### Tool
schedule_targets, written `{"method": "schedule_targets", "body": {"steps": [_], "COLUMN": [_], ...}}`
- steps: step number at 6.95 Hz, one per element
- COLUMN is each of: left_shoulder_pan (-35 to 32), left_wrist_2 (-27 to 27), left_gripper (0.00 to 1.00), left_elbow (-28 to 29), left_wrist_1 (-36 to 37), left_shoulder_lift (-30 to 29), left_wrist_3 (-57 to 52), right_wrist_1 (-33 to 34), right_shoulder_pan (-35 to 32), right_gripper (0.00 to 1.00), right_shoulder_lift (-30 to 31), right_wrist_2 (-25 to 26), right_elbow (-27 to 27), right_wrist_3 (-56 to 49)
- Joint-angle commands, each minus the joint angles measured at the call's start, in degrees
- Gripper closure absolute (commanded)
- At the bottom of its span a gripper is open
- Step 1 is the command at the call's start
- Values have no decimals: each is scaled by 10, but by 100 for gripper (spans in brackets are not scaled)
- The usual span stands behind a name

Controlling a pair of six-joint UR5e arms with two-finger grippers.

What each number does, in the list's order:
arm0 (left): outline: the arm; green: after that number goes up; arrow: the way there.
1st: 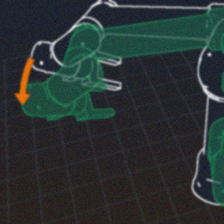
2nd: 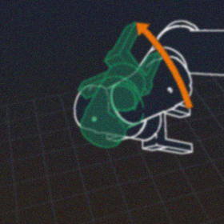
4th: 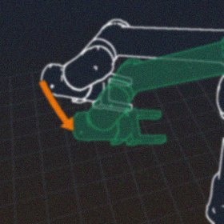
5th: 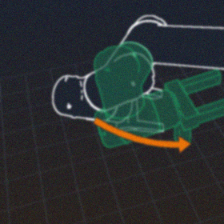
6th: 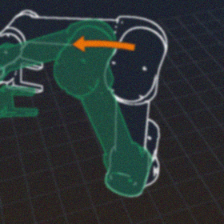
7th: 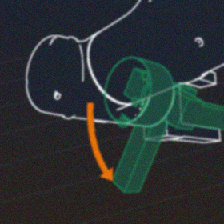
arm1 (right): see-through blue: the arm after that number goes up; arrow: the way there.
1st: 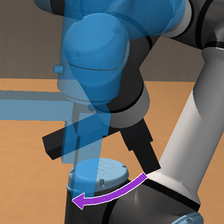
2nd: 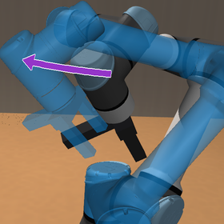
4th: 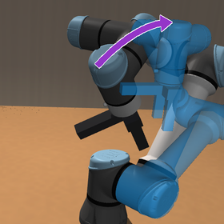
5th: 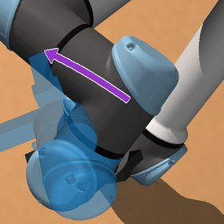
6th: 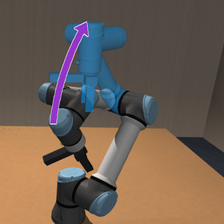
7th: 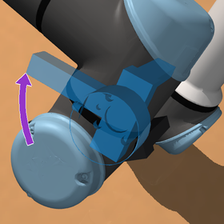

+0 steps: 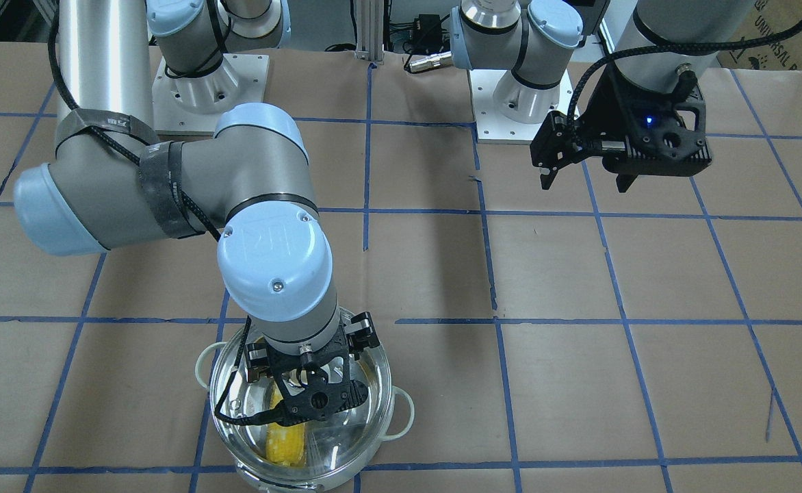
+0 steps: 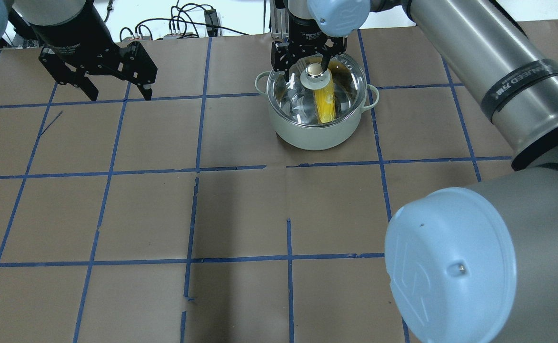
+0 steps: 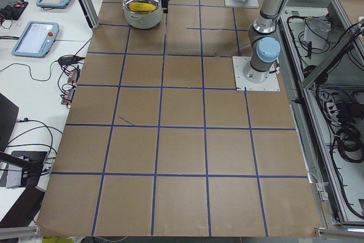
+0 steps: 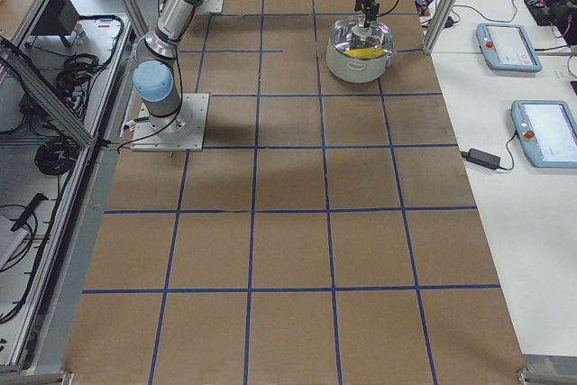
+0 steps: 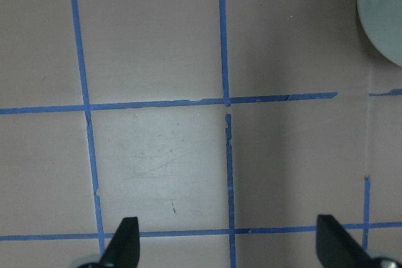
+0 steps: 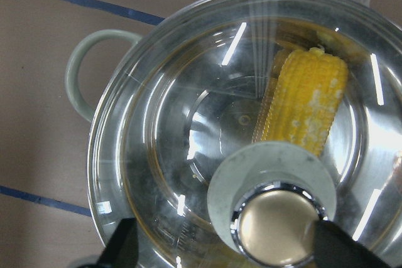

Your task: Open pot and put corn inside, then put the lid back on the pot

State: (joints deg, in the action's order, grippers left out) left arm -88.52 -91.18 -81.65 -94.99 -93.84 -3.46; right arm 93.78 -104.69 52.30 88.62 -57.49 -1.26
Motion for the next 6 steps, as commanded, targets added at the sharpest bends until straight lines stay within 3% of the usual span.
{"method": "schedule_targets", "body": {"steps": [1, 3, 4, 6], "left_shoulder_pan": [0, 0, 0, 0], "left_wrist_2": [0, 0, 0, 0], "left_gripper": [0, 0, 0, 0], "left_elbow": [0, 0, 0, 0], "left_wrist_1": [-3, -3, -3, -2], "left_shoulder_lift": [1, 1, 1, 1], "left_wrist_3": [0, 0, -1, 0], "right_wrist_1": [-12, -16, -50, -63], "right_shoulder_pan": [4, 43, 56, 59], "right_gripper": [2, 2, 1, 0], "right_shoulder_lift": [1, 3, 12, 68], "right_wrist_2": [3, -1, -2, 2], "right_elbow": [12, 59, 80, 30], "right_wrist_3": [-5, -15, -31, -28]}}
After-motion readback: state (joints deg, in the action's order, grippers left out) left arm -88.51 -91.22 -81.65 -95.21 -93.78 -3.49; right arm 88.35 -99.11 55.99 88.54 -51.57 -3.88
